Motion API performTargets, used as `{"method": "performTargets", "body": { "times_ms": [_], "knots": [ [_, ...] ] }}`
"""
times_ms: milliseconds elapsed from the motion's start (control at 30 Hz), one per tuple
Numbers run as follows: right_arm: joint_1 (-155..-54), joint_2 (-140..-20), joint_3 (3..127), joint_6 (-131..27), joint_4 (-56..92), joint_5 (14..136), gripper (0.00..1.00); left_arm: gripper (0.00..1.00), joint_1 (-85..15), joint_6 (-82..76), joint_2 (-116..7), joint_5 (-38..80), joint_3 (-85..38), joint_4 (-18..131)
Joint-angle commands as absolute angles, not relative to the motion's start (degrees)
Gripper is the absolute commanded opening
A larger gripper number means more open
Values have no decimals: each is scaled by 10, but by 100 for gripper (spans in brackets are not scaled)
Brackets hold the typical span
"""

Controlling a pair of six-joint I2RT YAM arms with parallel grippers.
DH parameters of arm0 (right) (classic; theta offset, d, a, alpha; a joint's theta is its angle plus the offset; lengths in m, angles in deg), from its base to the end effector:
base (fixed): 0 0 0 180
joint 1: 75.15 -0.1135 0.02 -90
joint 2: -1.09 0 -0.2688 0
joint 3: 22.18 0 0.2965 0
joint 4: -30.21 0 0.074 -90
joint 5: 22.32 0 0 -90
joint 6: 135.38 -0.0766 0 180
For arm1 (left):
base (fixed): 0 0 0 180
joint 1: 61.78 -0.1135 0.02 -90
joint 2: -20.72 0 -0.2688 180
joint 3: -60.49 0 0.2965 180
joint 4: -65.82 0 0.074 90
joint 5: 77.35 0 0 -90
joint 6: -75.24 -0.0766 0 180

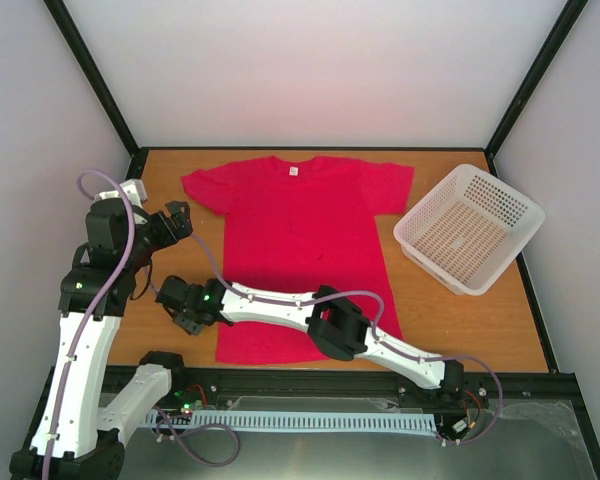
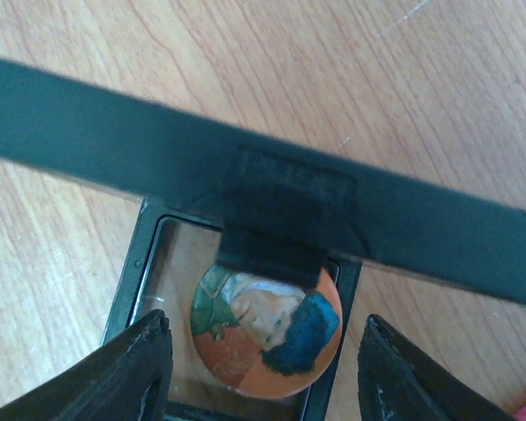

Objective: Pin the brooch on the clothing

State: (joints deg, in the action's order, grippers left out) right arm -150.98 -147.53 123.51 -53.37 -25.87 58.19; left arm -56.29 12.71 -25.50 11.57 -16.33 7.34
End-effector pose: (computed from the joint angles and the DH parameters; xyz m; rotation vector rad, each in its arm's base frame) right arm 0.1647 0.6006 0.1101 -1.4082 2.2018 0.3224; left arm 0.2215 -0.0198 0.3881 -0.4070 2.0340 -0.3357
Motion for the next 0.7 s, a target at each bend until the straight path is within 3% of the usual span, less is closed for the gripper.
{"method": "performTargets", "body": {
  "times_ms": [0, 200, 667],
  "knots": [
    [-1506, -1497, 1269, -536, -272, 581, 57, 100, -566, 112, -248, 114, -182, 77],
    [-1499, -1505, 1274, -539, -274, 597, 57, 100, -566, 112, -247, 114, -180, 80],
    [-1492, -1505, 1277, -544, -277, 604, 40, 100, -566, 115, -246, 121, -174, 83]
  ]
}}
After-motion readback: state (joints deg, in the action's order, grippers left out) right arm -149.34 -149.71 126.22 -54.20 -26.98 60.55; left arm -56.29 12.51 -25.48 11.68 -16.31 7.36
